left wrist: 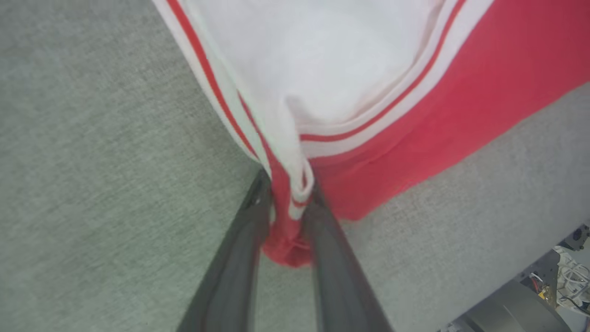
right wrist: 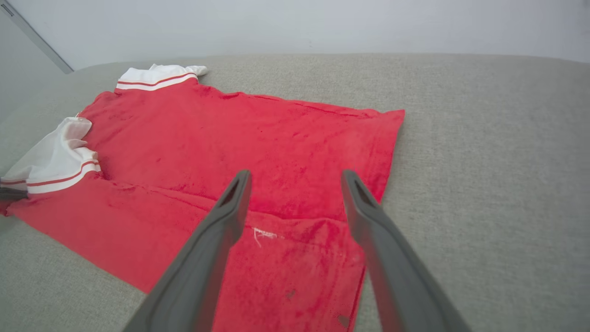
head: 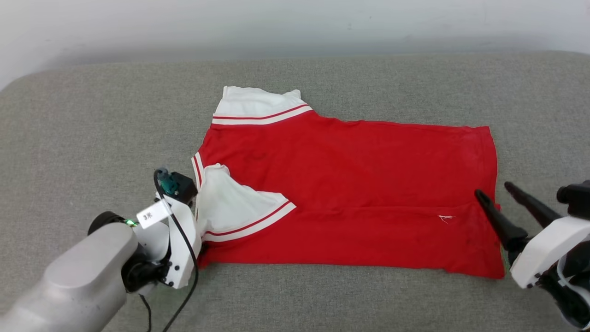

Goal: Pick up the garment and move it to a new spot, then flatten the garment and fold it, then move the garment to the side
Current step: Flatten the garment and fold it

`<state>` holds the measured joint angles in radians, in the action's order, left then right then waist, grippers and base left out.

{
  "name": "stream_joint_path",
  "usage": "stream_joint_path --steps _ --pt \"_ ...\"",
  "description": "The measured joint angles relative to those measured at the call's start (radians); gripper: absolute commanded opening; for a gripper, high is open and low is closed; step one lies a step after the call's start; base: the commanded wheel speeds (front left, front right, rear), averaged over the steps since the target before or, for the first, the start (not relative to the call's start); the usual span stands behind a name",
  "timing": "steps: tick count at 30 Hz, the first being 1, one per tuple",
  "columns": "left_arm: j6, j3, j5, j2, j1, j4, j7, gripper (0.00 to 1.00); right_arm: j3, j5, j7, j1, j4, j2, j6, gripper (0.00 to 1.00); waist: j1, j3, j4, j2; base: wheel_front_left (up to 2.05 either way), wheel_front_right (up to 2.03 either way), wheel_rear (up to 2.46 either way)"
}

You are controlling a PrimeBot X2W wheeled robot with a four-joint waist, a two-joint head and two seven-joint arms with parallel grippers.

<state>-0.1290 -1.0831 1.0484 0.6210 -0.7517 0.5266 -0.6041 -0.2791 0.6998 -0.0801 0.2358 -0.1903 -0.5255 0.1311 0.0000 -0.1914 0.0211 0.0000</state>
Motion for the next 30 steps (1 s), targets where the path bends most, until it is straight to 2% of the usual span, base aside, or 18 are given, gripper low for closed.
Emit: stream_joint_path --steps 4,7,13,17,20,23,30 --pt "0.000 -0.025 -0.020 0.007 0.000 -0.010 0.083 0.00 0.004 -0.009 -0.025 0.026 0.021 -0.035 0.000 1.00 0.0000 0.010 -0.003 -0.0001 0.00 0.00 0.00" --pt "0.000 -0.035 -0.026 0.014 -0.002 -0.029 0.146 0.00 0.006 -0.023 -0.084 0.040 0.047 -0.091 0.000 1.00 0.0001 0.020 -0.006 0.0000 0.00 0.00 0.00" --pt "0.000 -0.058 -0.044 0.034 -0.017 -0.074 0.226 0.00 -0.007 0.005 -0.293 0.042 0.122 -0.214 0.000 1.00 0.0000 0.032 -0.019 0.0000 0.00 0.00 0.00" --pt "0.000 -0.077 -0.060 0.039 -0.026 -0.101 0.250 0.00 -0.014 0.012 -0.452 0.032 0.141 -0.259 0.000 1.00 0.0000 0.033 -0.026 0.0000 0.00 0.00 0.00" --pt "0.000 -0.085 -0.065 0.040 -0.037 -0.111 0.262 0.00 -0.021 0.006 -0.542 0.019 0.147 -0.254 0.000 1.00 0.0001 0.029 -0.030 0.0000 0.00 0.00 0.00" --pt "0.000 -0.098 -0.078 0.039 -0.048 -0.116 0.269 0.00 -0.018 0.010 -0.593 0.009 0.129 -0.218 0.000 1.00 0.0001 0.022 -0.034 0.0000 0.00 0.00 0.00" --pt "0.000 -0.111 -0.088 0.037 -0.074 -0.117 0.283 0.00 -0.044 0.002 -0.616 0.001 0.033 -0.146 0.000 1.00 0.0000 0.001 -0.047 0.0000 0.00 0.00 0.00"
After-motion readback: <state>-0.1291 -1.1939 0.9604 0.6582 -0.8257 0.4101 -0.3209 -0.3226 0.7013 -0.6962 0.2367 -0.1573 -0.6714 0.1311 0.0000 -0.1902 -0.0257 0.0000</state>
